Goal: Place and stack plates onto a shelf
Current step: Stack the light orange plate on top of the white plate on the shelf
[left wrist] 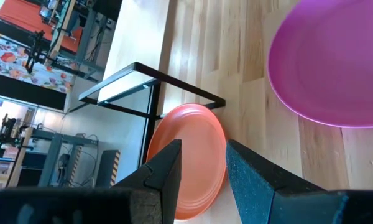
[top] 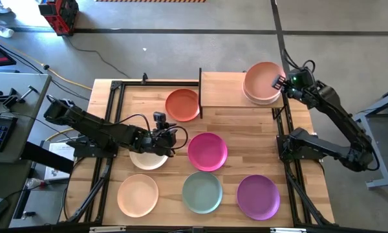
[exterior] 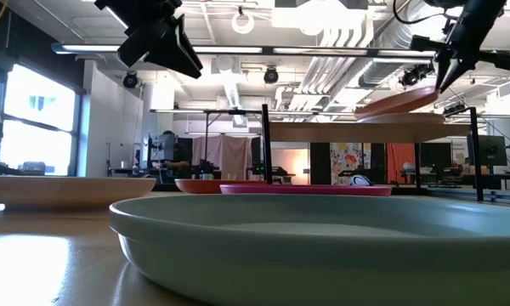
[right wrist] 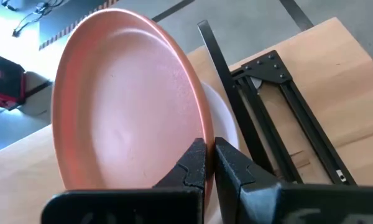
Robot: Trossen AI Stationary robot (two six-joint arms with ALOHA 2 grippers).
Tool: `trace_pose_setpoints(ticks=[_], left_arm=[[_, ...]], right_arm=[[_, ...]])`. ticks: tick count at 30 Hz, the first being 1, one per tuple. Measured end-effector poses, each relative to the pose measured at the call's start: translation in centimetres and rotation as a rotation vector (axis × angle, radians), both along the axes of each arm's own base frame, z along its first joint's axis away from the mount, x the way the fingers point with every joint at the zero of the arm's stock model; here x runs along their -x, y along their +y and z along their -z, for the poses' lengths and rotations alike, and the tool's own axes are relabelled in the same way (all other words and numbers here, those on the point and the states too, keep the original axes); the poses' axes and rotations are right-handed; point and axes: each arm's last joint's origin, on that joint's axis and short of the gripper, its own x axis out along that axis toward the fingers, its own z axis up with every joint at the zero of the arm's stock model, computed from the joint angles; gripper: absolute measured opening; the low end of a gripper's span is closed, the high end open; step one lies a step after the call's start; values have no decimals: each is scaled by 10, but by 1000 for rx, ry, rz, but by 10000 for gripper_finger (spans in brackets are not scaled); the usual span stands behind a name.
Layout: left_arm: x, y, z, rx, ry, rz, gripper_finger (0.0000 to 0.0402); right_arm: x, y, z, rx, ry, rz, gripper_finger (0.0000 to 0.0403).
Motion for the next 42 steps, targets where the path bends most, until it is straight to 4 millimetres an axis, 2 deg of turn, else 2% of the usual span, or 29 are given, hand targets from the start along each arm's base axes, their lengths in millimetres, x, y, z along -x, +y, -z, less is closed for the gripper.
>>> trace_pose_setpoints(ticks=[22,28,42], left_arm=[[0,0,0,14,-13,-12,115],[0,0,0,3,-2,-4,115],[-3,17,0,-7,11,-57,115]], right_arm=[[0,1,4,-50,-33,49,0],[-7,2,7,-60,-12,48,0],[-13,1,8,-49,1,73,0]])
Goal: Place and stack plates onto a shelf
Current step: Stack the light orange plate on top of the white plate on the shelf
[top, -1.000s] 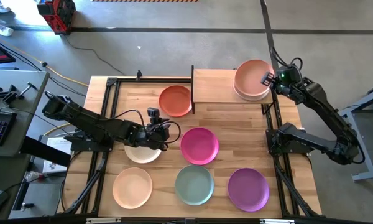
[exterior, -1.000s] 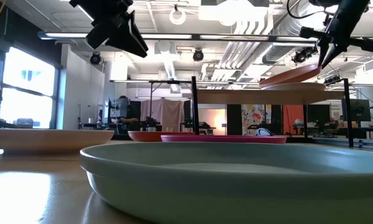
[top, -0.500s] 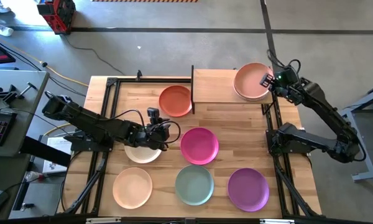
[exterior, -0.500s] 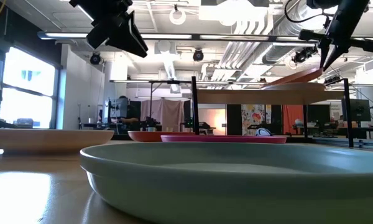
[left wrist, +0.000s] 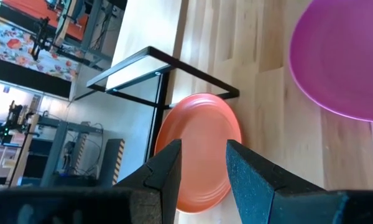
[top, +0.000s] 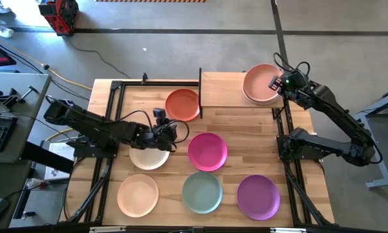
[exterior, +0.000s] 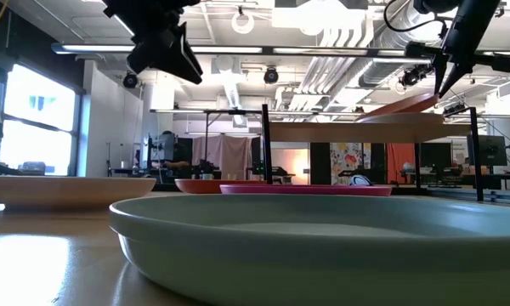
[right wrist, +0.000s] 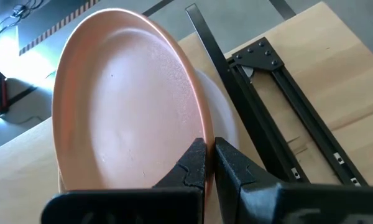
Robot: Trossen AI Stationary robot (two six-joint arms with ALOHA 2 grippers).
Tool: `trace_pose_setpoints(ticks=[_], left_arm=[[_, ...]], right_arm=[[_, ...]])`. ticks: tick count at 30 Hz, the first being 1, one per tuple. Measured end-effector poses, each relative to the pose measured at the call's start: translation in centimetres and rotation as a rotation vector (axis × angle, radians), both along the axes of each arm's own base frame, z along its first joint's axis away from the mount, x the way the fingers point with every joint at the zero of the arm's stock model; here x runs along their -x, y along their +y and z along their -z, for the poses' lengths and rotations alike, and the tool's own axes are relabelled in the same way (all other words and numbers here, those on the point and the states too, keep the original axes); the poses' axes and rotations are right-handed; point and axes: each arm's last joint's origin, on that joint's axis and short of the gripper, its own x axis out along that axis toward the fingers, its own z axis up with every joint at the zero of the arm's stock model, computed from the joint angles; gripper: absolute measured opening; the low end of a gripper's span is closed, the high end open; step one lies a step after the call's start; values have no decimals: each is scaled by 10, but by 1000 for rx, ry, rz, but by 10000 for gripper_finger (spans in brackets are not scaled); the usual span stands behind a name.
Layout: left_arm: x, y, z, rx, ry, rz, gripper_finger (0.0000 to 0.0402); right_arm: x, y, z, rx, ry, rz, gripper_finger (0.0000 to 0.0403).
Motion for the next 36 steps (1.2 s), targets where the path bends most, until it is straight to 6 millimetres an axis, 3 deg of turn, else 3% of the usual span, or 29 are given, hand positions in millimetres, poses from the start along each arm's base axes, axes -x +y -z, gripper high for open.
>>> trace_pose_setpoints(ticks=[13,20,28,36], left_arm=[[-1,7,0,7,-4,-27,115],[-1,7,0,7,-4,-27,115],[-1,7,0,33,-14,-26,115],[-1,7,0,46,-25,-33,115]], right_arm=[[0,0,0,1,7,-7,61],[0,0,0,5,29,-35,68],[-9,-1,-1,-47,-24,-299,68],[-20,-1,12,-167,65,-384,60]])
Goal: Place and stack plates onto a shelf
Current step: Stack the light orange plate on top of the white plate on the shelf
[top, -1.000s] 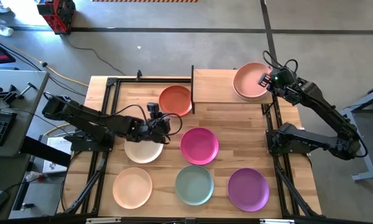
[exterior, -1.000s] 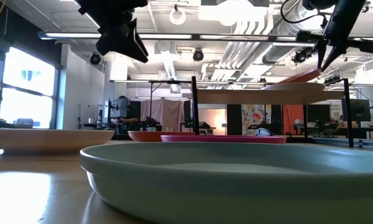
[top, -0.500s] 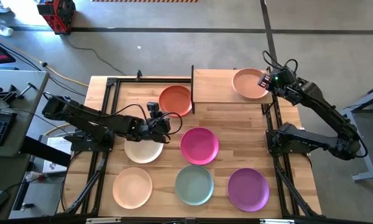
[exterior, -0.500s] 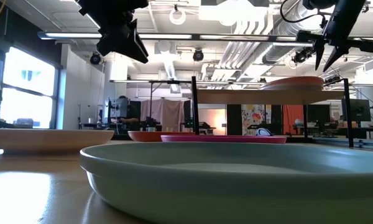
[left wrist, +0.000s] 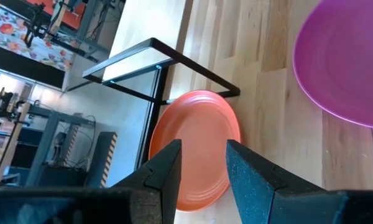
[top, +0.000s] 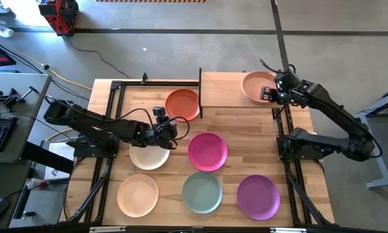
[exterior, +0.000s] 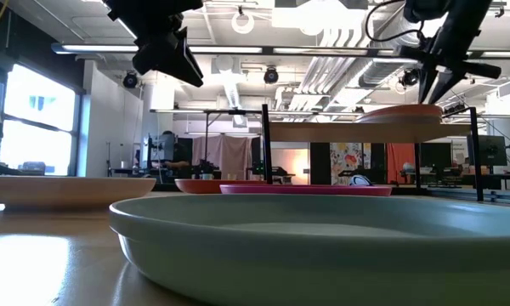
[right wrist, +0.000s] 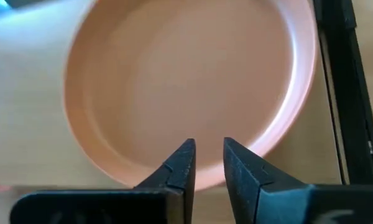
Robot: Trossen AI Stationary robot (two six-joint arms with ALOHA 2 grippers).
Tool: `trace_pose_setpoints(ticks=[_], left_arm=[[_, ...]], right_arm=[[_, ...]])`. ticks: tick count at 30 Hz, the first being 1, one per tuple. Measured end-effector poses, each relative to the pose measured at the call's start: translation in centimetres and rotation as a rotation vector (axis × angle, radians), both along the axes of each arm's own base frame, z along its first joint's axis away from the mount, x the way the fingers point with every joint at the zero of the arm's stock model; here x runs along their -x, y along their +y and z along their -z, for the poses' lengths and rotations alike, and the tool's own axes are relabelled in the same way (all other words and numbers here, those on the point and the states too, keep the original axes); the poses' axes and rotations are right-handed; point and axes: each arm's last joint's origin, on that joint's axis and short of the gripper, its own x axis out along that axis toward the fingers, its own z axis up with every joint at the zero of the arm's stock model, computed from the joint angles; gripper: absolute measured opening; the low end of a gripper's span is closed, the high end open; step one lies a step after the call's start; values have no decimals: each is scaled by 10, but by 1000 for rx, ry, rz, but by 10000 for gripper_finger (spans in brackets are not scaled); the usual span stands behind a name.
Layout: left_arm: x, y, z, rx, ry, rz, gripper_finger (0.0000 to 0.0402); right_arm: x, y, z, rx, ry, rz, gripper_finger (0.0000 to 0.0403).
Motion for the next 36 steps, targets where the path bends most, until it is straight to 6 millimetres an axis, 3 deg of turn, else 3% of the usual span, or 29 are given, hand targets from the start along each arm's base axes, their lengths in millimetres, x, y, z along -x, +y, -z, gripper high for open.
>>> trace_pose_setpoints(ticks=[36], left_arm=[[0,0,0,10,-12,-7,115]], right_arm=[[-3,2,3,-12,41,28,55]])
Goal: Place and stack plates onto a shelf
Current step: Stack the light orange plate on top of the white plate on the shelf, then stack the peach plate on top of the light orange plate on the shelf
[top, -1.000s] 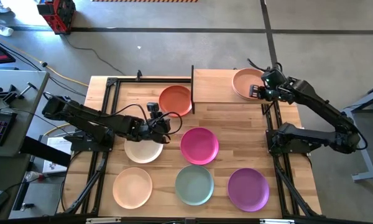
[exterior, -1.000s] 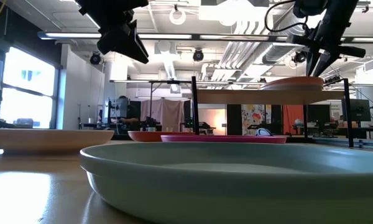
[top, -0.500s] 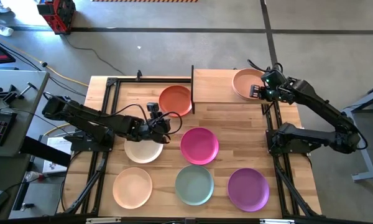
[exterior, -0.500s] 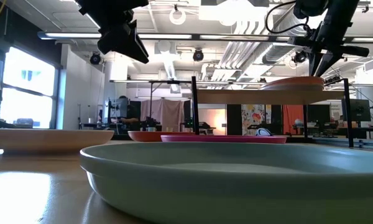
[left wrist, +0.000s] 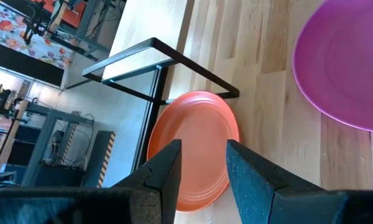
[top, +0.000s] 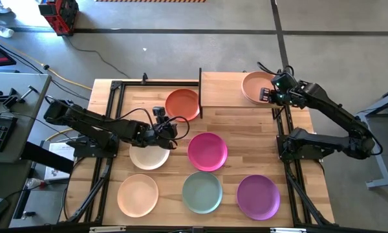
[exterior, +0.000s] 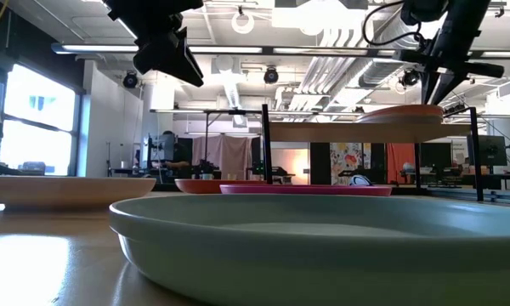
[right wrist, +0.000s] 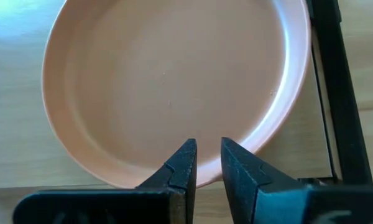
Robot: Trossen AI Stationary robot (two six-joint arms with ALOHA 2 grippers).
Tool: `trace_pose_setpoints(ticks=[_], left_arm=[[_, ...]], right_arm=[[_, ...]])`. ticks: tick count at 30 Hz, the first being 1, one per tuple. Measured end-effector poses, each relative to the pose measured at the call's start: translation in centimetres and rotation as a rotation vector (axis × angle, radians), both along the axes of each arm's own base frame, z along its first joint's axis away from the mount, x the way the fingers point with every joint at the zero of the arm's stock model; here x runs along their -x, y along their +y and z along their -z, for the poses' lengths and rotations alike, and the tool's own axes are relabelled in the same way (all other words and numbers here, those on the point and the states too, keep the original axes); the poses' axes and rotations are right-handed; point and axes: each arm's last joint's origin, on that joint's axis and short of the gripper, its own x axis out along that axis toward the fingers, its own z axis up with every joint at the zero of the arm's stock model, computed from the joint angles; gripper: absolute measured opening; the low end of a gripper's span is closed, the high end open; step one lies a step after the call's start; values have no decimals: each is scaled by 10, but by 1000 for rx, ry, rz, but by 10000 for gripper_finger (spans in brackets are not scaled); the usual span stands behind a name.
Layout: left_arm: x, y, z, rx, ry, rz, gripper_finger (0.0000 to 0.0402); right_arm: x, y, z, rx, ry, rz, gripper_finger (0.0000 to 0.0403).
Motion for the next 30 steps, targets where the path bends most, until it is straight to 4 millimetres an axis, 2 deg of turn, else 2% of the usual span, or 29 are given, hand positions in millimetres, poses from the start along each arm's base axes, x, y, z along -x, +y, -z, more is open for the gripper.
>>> trace_pose_setpoints(ticks=[13,22,26,30], left_arm=[[0,0,0,0,0,0,115],[0,0,0,1,2,-1,115],[4,1,3,41,-4,-45,115],[13,0,11,153,42,-94,115]], right_arm=[[-13,-7,10,-39,74,-29,55],[-10,-5,-1,73,13,-46,55],[-14,-3,-6,118,-36,-143,55],[-25,4,-9,100,-120,-321,55]])
